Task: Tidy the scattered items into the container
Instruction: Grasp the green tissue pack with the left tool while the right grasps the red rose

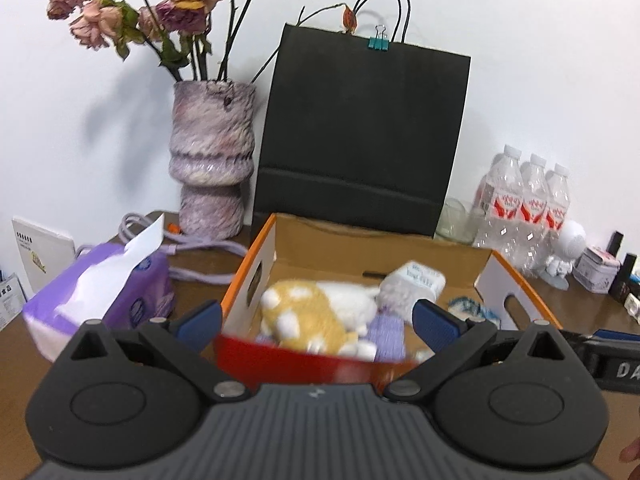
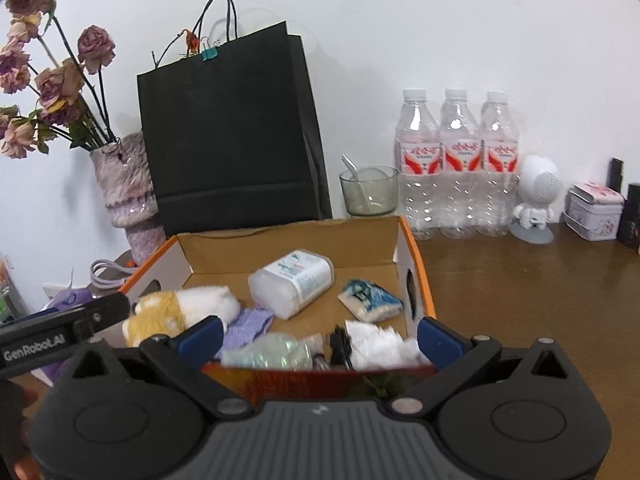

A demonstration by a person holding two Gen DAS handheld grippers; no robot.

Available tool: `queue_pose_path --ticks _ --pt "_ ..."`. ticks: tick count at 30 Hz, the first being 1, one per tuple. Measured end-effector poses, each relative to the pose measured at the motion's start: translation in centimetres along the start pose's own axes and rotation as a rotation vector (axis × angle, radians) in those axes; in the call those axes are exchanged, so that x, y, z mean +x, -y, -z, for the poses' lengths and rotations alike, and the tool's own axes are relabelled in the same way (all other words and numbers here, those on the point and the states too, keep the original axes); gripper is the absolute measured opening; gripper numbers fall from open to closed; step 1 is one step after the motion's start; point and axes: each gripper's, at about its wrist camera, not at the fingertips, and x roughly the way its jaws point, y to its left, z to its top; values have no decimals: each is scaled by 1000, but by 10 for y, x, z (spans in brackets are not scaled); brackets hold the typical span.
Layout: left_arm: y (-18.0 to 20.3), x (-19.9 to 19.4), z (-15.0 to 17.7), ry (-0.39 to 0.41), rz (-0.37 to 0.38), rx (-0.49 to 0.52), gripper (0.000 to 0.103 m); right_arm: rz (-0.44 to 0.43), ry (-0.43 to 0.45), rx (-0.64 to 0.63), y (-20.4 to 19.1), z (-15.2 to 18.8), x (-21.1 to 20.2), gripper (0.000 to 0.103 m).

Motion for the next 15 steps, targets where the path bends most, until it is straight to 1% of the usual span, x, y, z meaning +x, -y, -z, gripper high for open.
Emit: queue_pose_path --ticks 3,7,10,15 --pt "-8 -10 12 -30 -3 20 103 0 -11 1 7 11 -13 103" --pt "-18 -19 29 -80 -7 70 103 52 -20 -45 17 29 -28 103" --pt "-23 -24 41 -106 -12 91 103 73 -51 -88 23 46 -35 103" --pt "-19 -24 57 -152 16 104 103 77 -86 -107 27 72 -37 103"
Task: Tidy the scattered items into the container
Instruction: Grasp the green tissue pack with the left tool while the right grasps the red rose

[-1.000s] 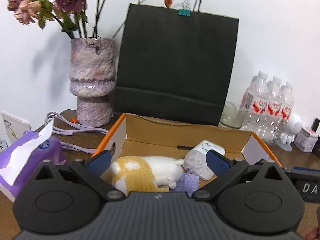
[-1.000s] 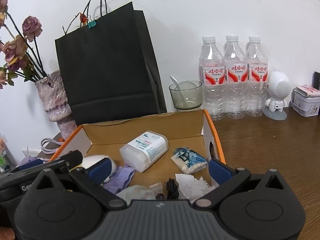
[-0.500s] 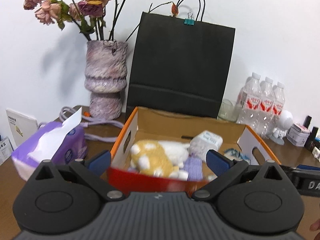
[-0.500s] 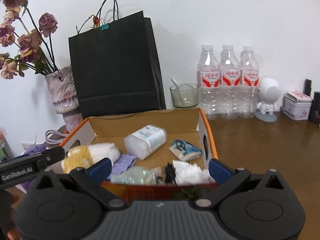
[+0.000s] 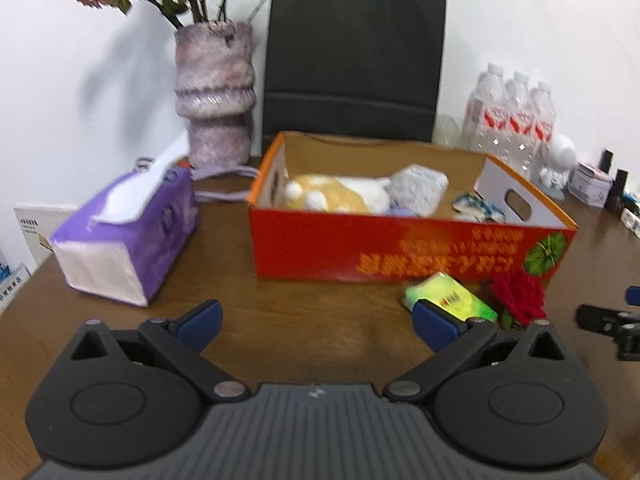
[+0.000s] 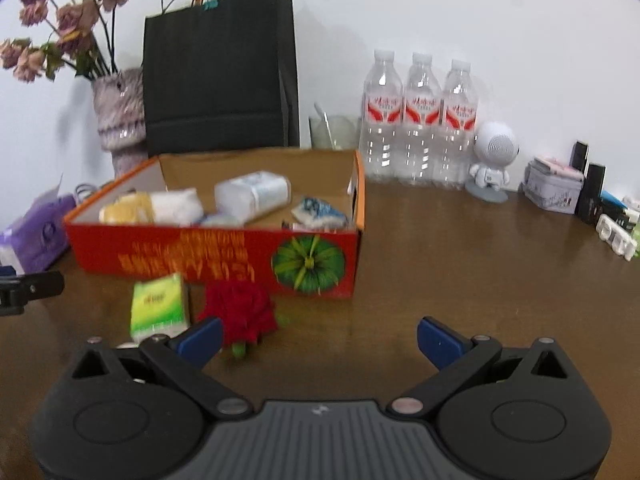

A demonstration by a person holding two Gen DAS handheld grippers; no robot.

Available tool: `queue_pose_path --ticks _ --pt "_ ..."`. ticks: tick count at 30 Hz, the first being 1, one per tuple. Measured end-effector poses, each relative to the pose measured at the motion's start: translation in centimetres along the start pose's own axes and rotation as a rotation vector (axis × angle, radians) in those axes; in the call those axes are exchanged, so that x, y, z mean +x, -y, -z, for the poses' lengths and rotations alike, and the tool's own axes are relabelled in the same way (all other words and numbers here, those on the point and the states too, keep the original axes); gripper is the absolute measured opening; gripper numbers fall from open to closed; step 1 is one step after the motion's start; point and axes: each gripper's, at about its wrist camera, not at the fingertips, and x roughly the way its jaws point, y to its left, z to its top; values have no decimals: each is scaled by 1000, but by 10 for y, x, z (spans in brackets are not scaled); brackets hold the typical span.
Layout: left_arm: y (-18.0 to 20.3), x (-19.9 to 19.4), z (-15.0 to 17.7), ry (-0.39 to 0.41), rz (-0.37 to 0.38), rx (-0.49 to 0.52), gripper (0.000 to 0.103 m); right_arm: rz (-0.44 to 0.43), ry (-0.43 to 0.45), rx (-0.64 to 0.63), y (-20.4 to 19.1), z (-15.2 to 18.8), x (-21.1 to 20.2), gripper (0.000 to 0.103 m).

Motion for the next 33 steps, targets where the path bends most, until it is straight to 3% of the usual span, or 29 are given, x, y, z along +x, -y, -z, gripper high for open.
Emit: queue_pose_path --ticks 7,15,19,20,22,24,26,29,30,31,33 --pt "30 24 -7 -81 126 -63 103 -41 -3 -29 -20 5 21 103" --pt "58 55 -12 -110 106 -50 101 -48 -17 -75 -32 -1 46 103" --pt "62 67 -14 -128 103 -53 95 -53 -26 -84 -33 -4 56 103" --pt "62 69 -14 -133 106 -54 92 -54 -26 -87 -33 -5 58 103" --pt "64 74 -14 -149 130 -59 71 -57 -26 -97 -34 -6 62 102" --pt "65 73 -15 -141 164 -58 58 -73 -34 -110 -35 -7 66 91" --pt "64 69 -14 -121 157 -48 48 -100 -44 -105 -35 -7 69 49" --pt "59 64 -15 -98 168 -61 31 -110 -41 -91 -32 -8 66 46" --pt "57 62 -17 -94 175 -68 13 -114 -35 -86 -30 -8 64 46" --pt "56 61 -18 -93 180 -70 5 -118 -29 -79 -29 -8 61 46" --pt "55 61 -17 -93 182 -68 5 -117 -10 -62 -26 -8 56 46"
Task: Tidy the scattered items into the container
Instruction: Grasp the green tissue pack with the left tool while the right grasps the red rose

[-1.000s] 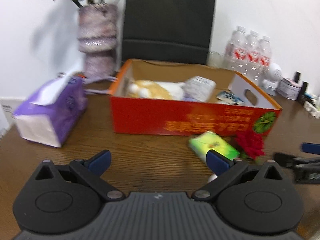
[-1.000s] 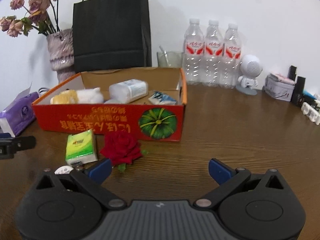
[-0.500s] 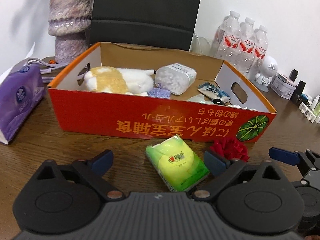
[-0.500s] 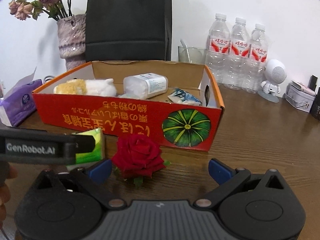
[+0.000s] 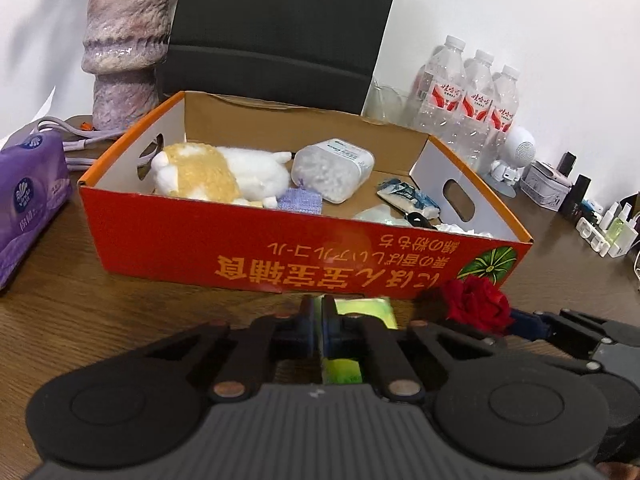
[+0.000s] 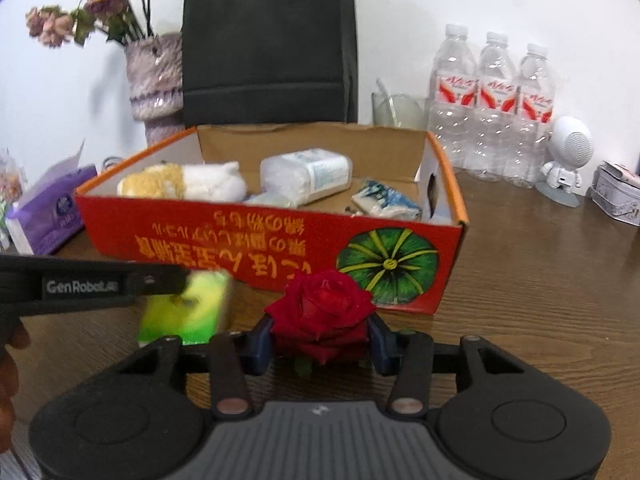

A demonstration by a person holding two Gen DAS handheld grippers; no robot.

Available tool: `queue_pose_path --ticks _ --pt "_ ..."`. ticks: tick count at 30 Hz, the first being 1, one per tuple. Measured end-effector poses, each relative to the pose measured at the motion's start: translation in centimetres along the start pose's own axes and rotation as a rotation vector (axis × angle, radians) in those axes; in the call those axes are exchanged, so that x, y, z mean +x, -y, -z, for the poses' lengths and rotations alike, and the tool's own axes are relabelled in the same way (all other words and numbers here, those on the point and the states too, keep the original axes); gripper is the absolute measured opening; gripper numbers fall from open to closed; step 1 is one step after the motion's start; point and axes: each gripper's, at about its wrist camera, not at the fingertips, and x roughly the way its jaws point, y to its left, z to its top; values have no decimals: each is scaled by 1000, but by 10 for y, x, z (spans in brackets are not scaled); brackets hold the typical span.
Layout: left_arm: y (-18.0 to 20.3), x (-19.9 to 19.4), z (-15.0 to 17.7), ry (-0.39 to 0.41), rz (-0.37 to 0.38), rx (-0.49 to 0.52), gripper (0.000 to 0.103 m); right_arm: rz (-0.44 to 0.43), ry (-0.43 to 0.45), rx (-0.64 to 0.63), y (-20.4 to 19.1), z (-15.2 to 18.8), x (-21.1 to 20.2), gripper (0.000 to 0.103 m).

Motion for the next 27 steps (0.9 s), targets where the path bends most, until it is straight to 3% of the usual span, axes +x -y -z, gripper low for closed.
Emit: queue_pose_path --ticks 5,8,9,10,12,14,16,27 --pt "4 -3 3 6 -1 23 5 5 24 18 3 -1 -7 45" --pt "10 -11 2 20 23 38 15 18 15 19 6 -1 -8 45" --pt "14 -13 3 24 32 58 34 24 16 18 8 -1 -10 45" --pt "19 -12 4 22 30 85 61 29 19 17 10 0 -12 45" --pt "31 -7 9 12 -1 134 74 40 28 27 16 1 -17 46" --pt "41 3 13 -9 -20 185 73 49 28 37 23 3 -20 46" --pt "44 12 18 -36 -34 192 46 57 18 43 28 6 -21 46" --pt "35 -35 13 128 -25 208 45 29 42 46 22 6 -31 46"
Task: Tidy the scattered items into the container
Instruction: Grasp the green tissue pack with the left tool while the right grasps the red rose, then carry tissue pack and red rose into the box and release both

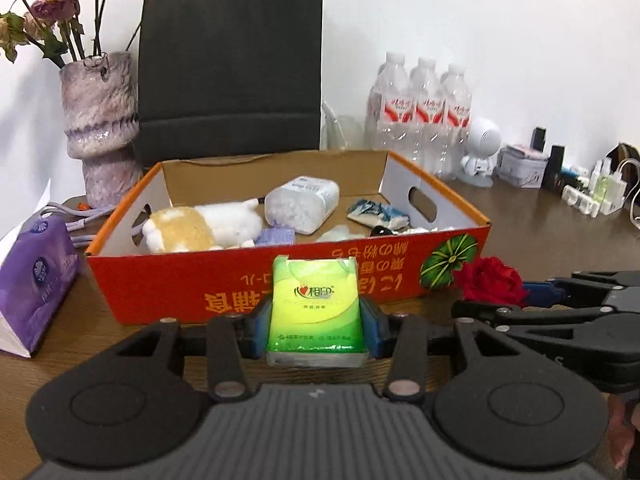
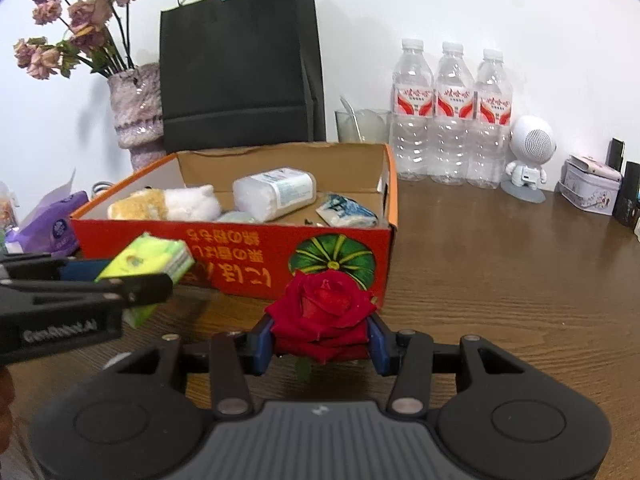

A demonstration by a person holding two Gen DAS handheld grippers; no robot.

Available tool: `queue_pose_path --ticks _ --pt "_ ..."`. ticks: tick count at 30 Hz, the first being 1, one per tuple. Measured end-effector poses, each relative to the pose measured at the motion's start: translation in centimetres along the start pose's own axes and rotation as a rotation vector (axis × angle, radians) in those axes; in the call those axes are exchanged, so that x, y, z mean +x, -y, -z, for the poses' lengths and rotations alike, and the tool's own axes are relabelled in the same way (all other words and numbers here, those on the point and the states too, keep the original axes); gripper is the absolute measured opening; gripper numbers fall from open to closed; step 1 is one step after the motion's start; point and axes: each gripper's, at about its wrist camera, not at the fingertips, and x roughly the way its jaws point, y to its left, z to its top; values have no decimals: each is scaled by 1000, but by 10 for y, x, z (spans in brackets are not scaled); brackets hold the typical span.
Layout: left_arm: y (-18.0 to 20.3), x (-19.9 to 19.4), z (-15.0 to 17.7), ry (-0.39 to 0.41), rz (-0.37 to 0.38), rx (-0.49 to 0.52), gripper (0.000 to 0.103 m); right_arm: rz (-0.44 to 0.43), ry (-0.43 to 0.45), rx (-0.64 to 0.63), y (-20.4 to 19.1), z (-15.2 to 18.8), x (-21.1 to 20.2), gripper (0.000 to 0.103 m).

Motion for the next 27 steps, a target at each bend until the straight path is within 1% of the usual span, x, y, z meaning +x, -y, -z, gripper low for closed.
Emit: queue_pose_path --ticks 5,10,15,22,27 --pt "-11 -11 1 5 3 -20 45 -16 23 -2 -6 -3 -11 46" --pt "-23 -21 4 11 -11 -48 45 -33 41 -16 -15 -4 -21 46" --pt "-28 -29 4 22 -13 -72 45 -47 51 -12 -21 -4 -28 46" --pt "-31 -40 -11 76 -6 -106 45 -63 92 -15 -30 -14 -37 46" --pt "-38 -40 -33 141 -22 -146 45 -62 125 -30 -40 -33 -36 46"
